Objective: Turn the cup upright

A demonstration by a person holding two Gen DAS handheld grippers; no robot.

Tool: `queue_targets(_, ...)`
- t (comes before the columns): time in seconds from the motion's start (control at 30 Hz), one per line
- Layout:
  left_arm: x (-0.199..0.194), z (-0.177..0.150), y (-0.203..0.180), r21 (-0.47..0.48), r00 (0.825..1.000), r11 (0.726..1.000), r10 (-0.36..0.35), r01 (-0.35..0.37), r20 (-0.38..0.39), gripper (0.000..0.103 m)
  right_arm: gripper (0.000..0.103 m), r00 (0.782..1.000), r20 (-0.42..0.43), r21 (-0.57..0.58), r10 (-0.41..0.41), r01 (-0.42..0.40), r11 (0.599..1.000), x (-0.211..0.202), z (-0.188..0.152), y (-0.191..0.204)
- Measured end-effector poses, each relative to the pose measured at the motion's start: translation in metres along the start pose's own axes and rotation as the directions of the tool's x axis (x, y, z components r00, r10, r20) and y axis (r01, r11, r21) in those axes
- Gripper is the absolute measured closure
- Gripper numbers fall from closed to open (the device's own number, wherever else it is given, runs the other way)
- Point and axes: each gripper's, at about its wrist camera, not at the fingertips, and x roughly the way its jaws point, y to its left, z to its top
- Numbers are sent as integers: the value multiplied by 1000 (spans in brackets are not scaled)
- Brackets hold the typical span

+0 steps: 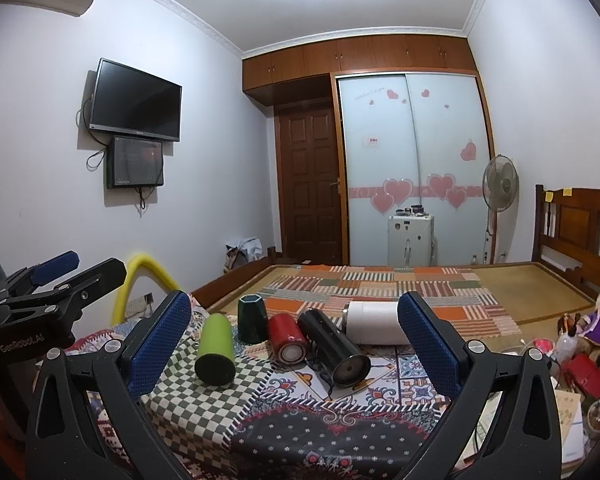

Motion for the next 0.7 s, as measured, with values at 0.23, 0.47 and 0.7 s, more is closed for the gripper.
queue_targets(0.23,34,-7,14,-9,994,999,48,-49,-103,0,0,999,-32,-2,-10,10,1000,12,-7,-4)
queue_targets(0.47,118,-26,45,-18,928,999,36,-46,-371,0,0,996,-80,1,-37,37,999,33,-18,-16)
queue_targets(0.7,206,-54,73,-82,811,994,6,-66,-585,14,0,989,-136,19,-61,64,998,55,-30,-31)
